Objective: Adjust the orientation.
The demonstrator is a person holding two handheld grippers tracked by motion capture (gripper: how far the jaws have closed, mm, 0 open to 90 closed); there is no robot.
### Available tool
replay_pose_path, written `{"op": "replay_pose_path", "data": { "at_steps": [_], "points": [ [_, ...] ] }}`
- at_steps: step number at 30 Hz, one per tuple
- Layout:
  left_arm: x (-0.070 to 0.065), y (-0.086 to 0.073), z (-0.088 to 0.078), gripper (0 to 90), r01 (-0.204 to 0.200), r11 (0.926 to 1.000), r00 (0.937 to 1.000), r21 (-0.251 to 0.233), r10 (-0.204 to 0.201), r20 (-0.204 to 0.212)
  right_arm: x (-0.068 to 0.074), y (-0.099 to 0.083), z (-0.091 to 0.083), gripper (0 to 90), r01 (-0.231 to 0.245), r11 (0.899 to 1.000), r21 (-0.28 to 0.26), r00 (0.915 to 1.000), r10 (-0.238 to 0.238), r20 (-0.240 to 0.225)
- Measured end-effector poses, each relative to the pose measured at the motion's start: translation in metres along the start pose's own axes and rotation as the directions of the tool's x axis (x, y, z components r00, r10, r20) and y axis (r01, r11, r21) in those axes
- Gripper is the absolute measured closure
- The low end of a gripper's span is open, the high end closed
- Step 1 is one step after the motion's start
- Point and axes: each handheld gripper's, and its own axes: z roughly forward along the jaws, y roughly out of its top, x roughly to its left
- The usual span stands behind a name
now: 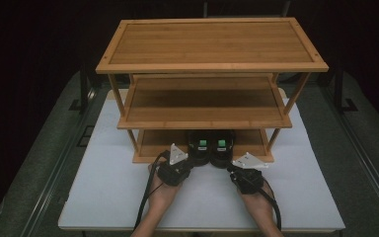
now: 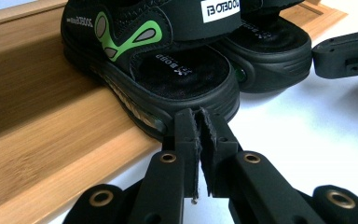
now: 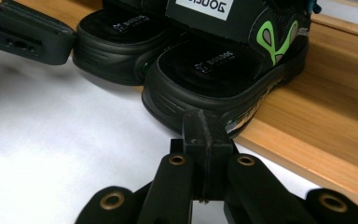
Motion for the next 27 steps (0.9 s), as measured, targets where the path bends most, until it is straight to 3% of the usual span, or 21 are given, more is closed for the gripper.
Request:
{"op": "replay_pose_path", "data": {
  "at_steps": [5,27],
  "points": [
    [0.001,0.004,0.005,85.6,-0.007,1.0,0.9997,0.006,0.007,-0.022,-0.003,0.002,0.005,89.9,-0.012,1.0,-0.004,0.9998,0.012,0.012],
    [0.005,0.009,0.016,87.2,0.014,0.9999,0.9993,0.002,-0.014,-0.033,-0.009,0.01,0.016,89.9,-0.045,0.999,-0.004,0.9985,0.045,0.031]
  ]
}}
